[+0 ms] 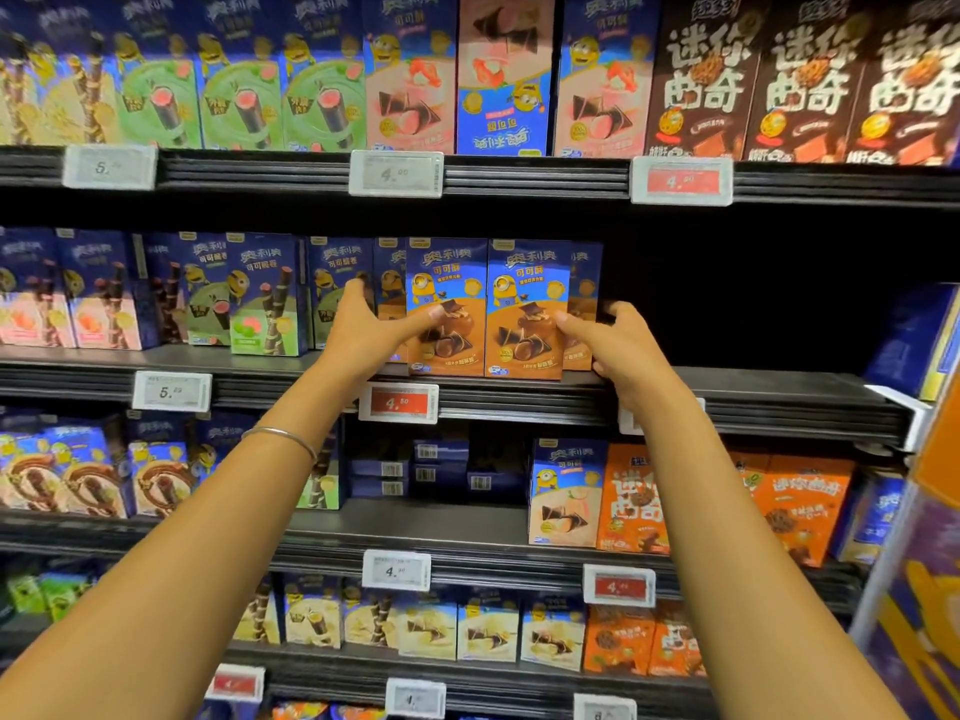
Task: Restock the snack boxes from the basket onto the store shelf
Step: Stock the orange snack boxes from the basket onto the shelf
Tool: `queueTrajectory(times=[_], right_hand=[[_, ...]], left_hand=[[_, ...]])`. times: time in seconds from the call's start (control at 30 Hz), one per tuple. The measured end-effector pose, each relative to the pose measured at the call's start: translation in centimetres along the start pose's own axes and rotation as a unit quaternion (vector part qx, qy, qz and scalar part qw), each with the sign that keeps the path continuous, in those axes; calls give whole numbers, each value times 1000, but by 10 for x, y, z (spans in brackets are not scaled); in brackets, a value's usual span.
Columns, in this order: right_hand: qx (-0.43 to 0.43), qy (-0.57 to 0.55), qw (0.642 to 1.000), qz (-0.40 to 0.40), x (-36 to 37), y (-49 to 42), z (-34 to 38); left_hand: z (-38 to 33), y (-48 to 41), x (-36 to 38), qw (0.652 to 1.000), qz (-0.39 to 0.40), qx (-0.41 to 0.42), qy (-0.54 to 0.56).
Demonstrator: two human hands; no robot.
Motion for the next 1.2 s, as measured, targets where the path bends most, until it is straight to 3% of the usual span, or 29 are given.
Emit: queueTrajectory(times=[0.1, 0.27, 0.47, 0.53, 0.67, 0.8, 0.87, 0.93, 1.03, 1.2], right_hand=[[9, -72, 997, 17, -4, 1, 1], [14, -91, 994, 50, -3, 1, 3], [35, -86, 994, 63, -9, 1, 0], [46, -19, 998, 47, -11, 8, 2], [-34, 28, 999, -18, -9, 48, 10], [-158, -74, 982, -75, 10, 117, -1], [-156, -110, 979, -71, 32, 152, -27], [-104, -130, 985, -40, 58, 183, -63], [58, -131, 989, 28, 105, 230, -139], [343, -97, 928, 113, 171, 332, -269]], left_hand=[[-2, 0, 1, 999, -8, -17, 35], [-5, 0, 15, 999, -6, -36, 39], [-14, 7, 13, 996, -33, -55, 69], [-19, 17, 10, 992, -68, -43, 101], [-21, 56, 10, 983, -107, -10, 147], [4, 123, 20, 973, -154, 20, 169], [31, 165, 31, 970, -162, 7, 182], [73, 206, 47, 973, -133, -37, 182], [160, 272, 74, 963, -68, -185, 185], [286, 385, 96, 864, -16, -447, 233]])
Point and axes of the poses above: each hand's wrist, its own y-axis away from the middle knuckle, its own x-axis out of the palm, z = x × y, the point moved 2 cm from there along -y, towards the middle knuckle, and after that the axes turned 15 degrees about z, right-handed, at the moved point
